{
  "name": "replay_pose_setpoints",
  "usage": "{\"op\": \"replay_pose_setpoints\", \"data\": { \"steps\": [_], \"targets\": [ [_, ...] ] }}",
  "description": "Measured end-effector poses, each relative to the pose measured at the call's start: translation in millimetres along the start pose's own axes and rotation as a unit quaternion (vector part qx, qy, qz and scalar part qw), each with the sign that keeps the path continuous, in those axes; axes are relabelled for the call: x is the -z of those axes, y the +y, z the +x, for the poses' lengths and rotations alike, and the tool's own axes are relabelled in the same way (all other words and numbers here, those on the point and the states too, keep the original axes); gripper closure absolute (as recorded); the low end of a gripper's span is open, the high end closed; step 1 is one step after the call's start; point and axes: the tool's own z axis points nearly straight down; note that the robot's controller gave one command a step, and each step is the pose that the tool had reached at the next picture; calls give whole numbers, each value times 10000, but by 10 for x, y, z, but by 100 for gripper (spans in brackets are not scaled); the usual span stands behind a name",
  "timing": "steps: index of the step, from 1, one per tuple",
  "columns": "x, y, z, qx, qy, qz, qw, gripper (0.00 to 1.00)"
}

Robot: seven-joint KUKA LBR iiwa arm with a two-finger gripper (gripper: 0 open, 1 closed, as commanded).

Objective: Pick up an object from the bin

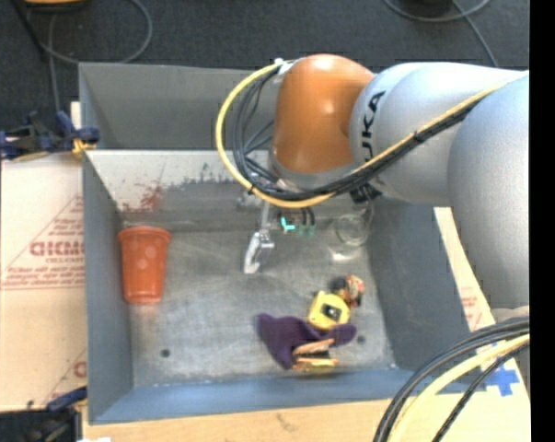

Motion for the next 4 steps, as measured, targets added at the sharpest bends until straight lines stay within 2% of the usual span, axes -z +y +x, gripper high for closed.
{"op": "replay_pose_setpoints", "data": {
  "steps": [1,2,3,4],
  "targets": [
    [47,-1,-14,-5,-35,-3,10000,0],
    [9,119,437,185,-46,11,9998,0],
    [95,-198,561,606,-29,-3,9982,0],
    [112,-352,825,805,-32,30,9967,0]
  ]
}}
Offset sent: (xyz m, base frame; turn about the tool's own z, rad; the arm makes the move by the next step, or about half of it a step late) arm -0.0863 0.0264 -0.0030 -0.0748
